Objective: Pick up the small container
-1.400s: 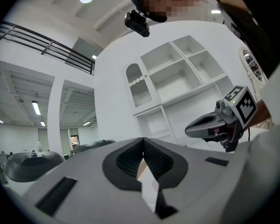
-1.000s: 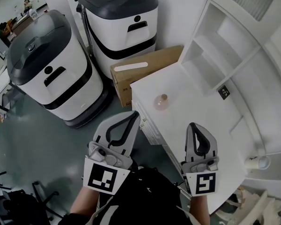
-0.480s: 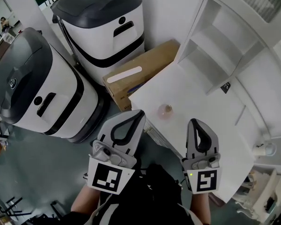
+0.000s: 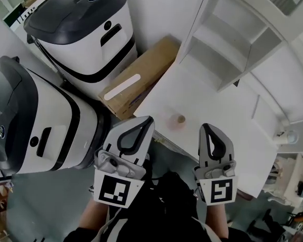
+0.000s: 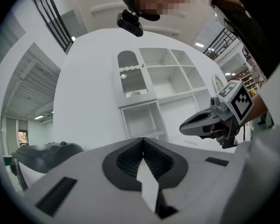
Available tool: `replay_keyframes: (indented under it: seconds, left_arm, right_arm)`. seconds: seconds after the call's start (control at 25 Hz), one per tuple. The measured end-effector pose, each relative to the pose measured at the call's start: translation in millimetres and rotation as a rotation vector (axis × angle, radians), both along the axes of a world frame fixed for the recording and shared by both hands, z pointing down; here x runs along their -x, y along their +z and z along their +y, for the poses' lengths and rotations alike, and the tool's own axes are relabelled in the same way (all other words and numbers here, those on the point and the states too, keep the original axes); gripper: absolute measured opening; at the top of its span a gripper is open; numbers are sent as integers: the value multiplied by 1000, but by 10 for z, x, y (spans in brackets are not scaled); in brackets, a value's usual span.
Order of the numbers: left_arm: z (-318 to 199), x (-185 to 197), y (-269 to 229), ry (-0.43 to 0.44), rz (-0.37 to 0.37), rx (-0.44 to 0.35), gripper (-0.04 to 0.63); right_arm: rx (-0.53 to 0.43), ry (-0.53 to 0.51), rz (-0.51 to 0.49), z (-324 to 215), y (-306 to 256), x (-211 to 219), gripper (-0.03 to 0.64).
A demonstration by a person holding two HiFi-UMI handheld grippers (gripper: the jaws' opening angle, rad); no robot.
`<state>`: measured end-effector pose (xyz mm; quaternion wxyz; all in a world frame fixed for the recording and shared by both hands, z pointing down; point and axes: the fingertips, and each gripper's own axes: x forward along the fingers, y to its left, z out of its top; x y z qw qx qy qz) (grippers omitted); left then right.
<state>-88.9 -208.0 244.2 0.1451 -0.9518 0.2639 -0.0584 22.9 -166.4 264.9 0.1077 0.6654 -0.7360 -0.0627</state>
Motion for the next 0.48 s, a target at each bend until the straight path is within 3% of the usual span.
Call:
replay_keyframes:
  seconds: [0.48]
  left_arm:
    - [-234, -154, 181, 115, -3, 38, 2]
  right_arm:
    - [36, 108, -9, -78, 134, -78, 2]
